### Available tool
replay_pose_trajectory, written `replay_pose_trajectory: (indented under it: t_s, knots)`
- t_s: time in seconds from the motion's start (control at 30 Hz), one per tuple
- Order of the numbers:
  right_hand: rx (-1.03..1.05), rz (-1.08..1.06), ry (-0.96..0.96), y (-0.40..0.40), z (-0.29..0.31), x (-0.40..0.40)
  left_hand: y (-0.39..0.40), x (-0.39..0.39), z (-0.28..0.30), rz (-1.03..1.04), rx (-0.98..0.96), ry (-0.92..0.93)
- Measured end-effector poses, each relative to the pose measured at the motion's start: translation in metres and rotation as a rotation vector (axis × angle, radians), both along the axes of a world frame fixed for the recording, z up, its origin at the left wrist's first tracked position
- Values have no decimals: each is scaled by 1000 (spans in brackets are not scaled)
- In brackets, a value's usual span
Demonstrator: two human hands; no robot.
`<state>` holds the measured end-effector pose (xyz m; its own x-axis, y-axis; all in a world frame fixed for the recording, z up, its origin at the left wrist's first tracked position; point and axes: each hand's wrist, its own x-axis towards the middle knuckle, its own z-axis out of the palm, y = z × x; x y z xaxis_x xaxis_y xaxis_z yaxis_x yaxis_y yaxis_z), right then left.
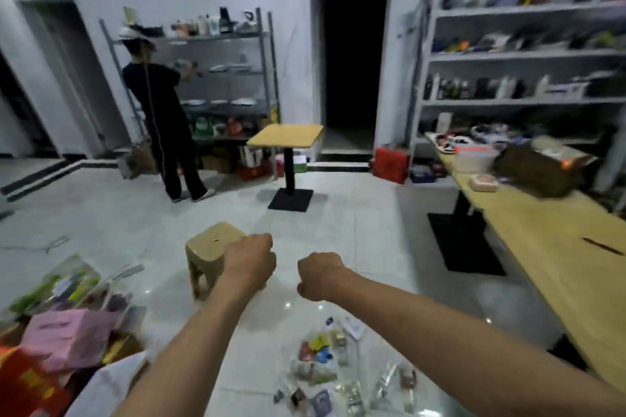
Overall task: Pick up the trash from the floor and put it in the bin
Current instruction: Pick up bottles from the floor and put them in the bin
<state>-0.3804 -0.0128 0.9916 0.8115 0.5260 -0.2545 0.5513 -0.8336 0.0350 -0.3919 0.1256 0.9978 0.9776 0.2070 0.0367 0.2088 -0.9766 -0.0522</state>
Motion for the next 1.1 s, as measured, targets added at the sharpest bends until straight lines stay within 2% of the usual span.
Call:
replay_pose_trajectory:
  t_s: [0.13, 0.27, 0.33, 0.47, 0.63, 0.87, 1.1]
  knots:
    - [-58, -142, -32, -83, 20, 42, -96, 58, 16, -175, -32, -90]
    - [-99, -250, -54, -146, 61, 82, -160, 97, 29, -343, 59, -109]
    - [-38, -327, -65, -169, 91, 110, -181, 118, 44, -400, 100, -133]
    - [145, -491, -56, -193, 133, 168, -200, 163, 77, -445, 31, -244]
    - [225, -523, -113, -170, 118, 217, -173, 214, 86, -483, 75, -259]
    - [233, -532, -81, -124, 66, 278, -129, 283, 50, -501, 42, -166]
    - [172, -518, -119, -109, 43, 353, -124, 357, 23, -495, 20, -194]
